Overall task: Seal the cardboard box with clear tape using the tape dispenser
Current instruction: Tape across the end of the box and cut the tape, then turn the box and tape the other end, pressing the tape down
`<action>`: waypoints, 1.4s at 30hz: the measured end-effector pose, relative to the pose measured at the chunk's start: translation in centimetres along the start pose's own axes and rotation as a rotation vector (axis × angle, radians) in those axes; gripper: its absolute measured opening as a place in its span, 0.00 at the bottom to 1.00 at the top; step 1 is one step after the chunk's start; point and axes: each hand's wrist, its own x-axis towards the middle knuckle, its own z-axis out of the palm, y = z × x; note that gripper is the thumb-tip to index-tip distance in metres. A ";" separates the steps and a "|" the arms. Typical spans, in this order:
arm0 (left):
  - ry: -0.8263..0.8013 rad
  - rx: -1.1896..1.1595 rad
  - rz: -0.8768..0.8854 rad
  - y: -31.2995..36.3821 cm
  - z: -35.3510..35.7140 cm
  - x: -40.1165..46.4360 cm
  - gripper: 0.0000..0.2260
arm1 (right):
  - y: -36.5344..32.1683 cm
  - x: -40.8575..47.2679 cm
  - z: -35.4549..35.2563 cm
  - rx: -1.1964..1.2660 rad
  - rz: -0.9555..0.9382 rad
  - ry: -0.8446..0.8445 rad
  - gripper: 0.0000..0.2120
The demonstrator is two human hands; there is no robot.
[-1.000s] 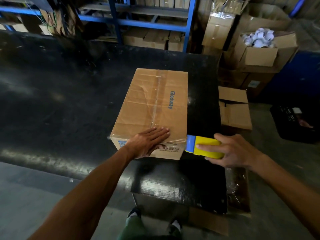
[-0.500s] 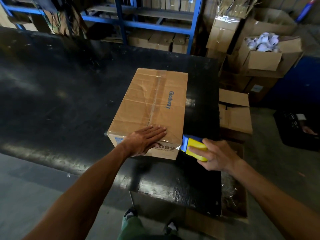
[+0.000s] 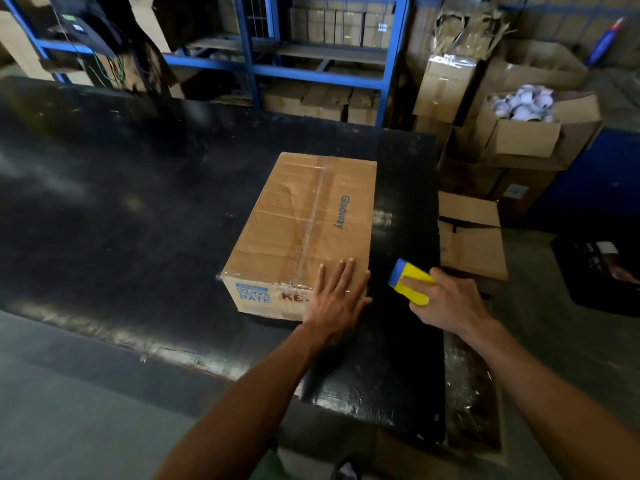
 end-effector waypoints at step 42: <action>-0.445 0.128 -0.015 -14.3 -10.8 5.1 0.50 | -9.5 7.9 -6.0 0.955 0.597 0.418 0.24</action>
